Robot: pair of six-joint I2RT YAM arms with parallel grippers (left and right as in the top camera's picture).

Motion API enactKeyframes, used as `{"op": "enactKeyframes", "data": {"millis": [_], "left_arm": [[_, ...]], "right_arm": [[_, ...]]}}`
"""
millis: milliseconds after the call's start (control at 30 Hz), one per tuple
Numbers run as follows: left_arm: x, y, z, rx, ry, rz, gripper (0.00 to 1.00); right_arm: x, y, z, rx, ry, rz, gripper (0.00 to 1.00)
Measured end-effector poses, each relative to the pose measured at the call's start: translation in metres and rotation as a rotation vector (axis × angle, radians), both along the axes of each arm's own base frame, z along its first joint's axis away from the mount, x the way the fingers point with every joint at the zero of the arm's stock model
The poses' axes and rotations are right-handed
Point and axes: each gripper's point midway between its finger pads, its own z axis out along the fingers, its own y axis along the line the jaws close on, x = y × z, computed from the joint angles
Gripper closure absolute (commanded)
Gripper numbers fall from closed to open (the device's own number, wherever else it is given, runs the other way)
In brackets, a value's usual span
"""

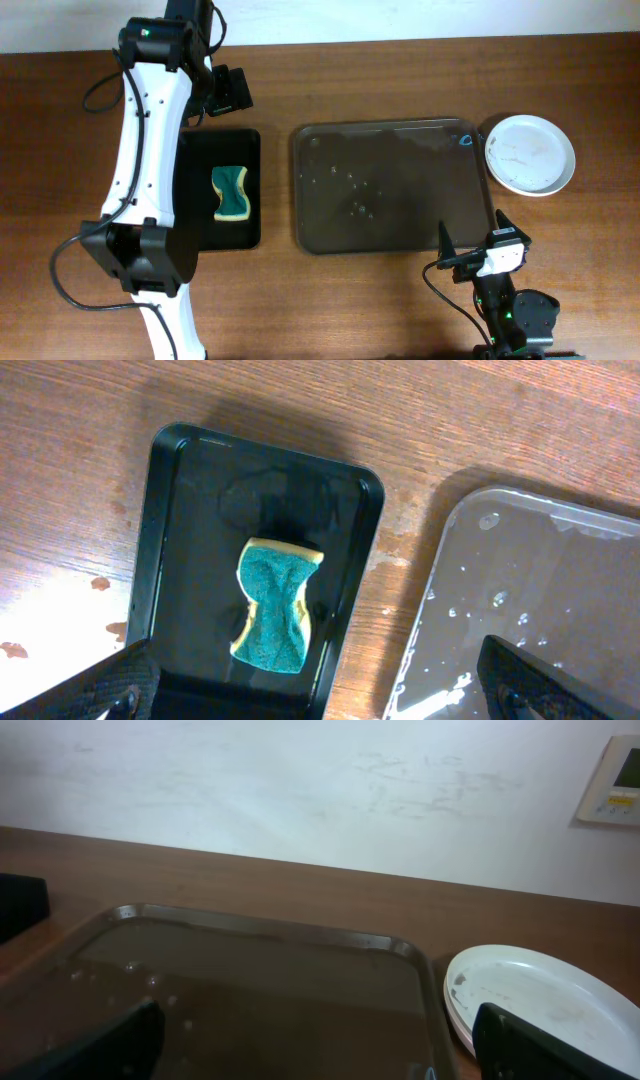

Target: Clean dirty plates on tray and stack at the side

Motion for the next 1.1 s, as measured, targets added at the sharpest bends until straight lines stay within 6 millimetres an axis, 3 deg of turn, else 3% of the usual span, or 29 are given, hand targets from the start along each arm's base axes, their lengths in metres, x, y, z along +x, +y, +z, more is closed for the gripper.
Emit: {"op": "enactKeyframes", "data": {"millis": [167, 300, 333, 400, 467, 500, 533, 567, 600, 633, 700, 767, 833, 967, 1033, 1100], "left_arm": [[0.0, 0.001, 0.0, 0.009, -0.001, -0.002, 0.0], [-0.007, 0.016, -0.001, 0.095, 0.026, 0.006, 0.0], [0.011, 0.017, 0.005, 0.102, -0.052, 0.004, 0.0], [0.04, 0.012, 0.028, 0.097, -0.229, -0.042, 0.0], [0.04, 0.009, 0.074, 0.102, -0.407, -0.125, 0.0], [0.033, 0.008, 0.096, 0.109, -0.482, -0.154, 0.0], [0.01, 0.01, 0.124, 0.126, -0.578, -0.196, 0.0], [-0.004, 0.012, 0.141, 0.141, -0.639, -0.218, 0.0], [-0.018, 0.015, 0.154, 0.154, -0.703, -0.23, 0.0], [-0.044, 0.023, 0.153, 0.171, -0.744, -0.238, 0.0], [-0.081, 0.043, 0.143, 0.196, -0.823, -0.209, 0.0], [-0.114, 0.059, 0.119, 0.214, -0.88, -0.174, 0.0], [-0.148, 0.067, 0.076, 0.229, -0.942, -0.154, 0.0], [-0.17, 0.065, 0.016, 0.235, -1.077, -0.154, 0.0], [-0.181, 0.064, -0.035, 0.233, -1.078, -0.157, 0.0], [-0.187, 0.065, -0.052, 0.24, -1.101, -0.154, 0.0]], "right_arm": [[0.0, 0.0, 0.0, 0.001, 0.0, 0.0, 0.01], [0.0, 0.0, 0.0, 0.003, 0.0, 0.0, 0.01], [0.0, 0.0, 0.0, 0.003, 0.0, 0.0, 0.02], [0.0, 0.0, 0.0, 0.003, -0.001, 0.0, 0.01], [0.0, 0.0, 0.0, 0.003, -0.002, 0.0, 0.01], [0.0, 0.0, 0.001, 0.002, -0.003, 0.0, 0.01], [0.0, 0.0, 0.001, 0.002, -0.005, 0.0, 0.01], [0.0, 0.0, 0.001, 0.003, -0.006, 0.0, 0.01], [0.0, 0.0, 0.001, 0.002, -0.007, 0.0, 0.01], [0.0, 0.0, 0.001, 0.003, -0.008, 0.0, 0.01], [0.0, 0.0, 0.001, 0.003, -0.008, 0.0, 0.01], [0.0, 0.0, 0.002, 0.002, -0.01, 0.002, 0.01], [0.0, 0.001, 0.002, 0.003, -0.009, 0.004, 0.01], [0.0, 0.001, 0.001, 0.003, -0.008, 0.003, 0.01], [0.0, 0.001, 0.002, 0.003, -0.009, 0.003, 0.01], [0.0, 0.001, 0.001, 0.003, -0.008, 0.003, 0.01]]}}
